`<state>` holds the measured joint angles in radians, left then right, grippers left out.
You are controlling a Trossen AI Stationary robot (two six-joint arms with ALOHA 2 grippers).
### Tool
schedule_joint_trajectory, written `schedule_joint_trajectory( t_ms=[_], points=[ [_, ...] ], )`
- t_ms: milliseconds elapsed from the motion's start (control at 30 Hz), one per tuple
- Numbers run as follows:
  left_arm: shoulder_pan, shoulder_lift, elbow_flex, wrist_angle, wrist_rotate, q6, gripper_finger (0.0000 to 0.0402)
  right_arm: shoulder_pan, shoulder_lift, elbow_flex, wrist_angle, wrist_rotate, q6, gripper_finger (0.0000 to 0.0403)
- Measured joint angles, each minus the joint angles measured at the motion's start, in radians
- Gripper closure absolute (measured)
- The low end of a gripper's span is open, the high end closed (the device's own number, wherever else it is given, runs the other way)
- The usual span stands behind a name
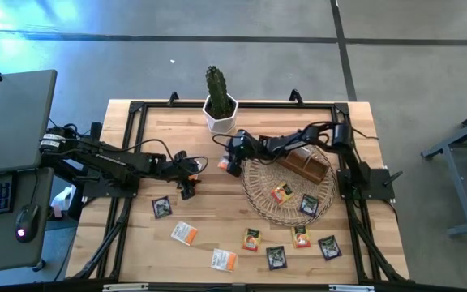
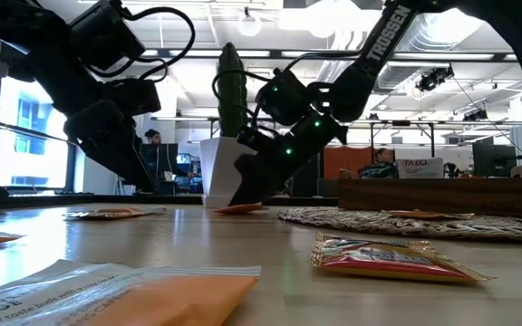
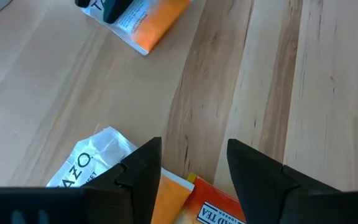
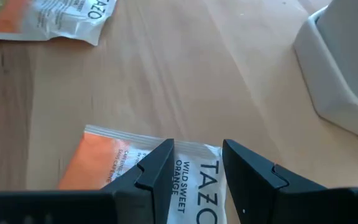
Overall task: Pick & Place Tea
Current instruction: Put the white tea bag into the middle section of the wooden organizer
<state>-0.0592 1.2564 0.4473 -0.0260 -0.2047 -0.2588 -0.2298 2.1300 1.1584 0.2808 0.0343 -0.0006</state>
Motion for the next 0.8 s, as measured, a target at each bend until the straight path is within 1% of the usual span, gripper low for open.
schedule_joint_trajectory(
  t_ms=[100, 167, 233, 333, 367, 400, 500, 600, 800],
  points=[
    [0.0, 0.0, 0.0, 0.002, 0.0, 0.003, 0.022, 0.0, -0.002, 0.001, -0.043, -0.007, 0.001, 0.0275],
    [0.0, 0.0, 0.0, 0.002, 0.0, 0.003, 0.022, 0.004, -0.002, 0.002, -0.073, 0.007, 0.005, 0.0291],
    [0.0, 0.0, 0.0, 0.002, 0.0, 0.003, 0.022, 0.006, -0.004, 0.002, -0.09, 0.02, 0.016, 0.032],
    [0.0, 0.0, 0.0, 0.002, 0.0, 0.003, 0.022, 0.006, -0.004, 0.002, -0.088, 0.002, 0.025, 0.0379],
    [0.0, 0.0, 0.0, 0.002, 0.0, 0.003, 0.022, 0.006, -0.006, 0.001, -0.085, -0.001, 0.025, 0.039],
    [0.0, 0.0, 0.0, 0.002, 0.0, 0.003, 0.022, 0.007, -0.01, 0.001, -0.086, -0.003, 0.025, 0.0393],
    [0.0, 0.0, 0.0, 0.002, 0.0, 0.003, 0.022, 0.02, -0.032, 0.007, -0.109, 0.015, 0.026, 0.0382],
    [0.0, 0.0, 0.0, 0.002, 0.0, 0.003, 0.022, 0.043, -0.083, 0.002, -0.164, 0.048, 0.017, 0.0394],
    [0.0, 0.0, 0.0, 0.002, -0.004, 0.003, 0.022, 0.106, -0.232, 0.006, -0.274, 0.179, -0.002, 0.0399]
  ],
)
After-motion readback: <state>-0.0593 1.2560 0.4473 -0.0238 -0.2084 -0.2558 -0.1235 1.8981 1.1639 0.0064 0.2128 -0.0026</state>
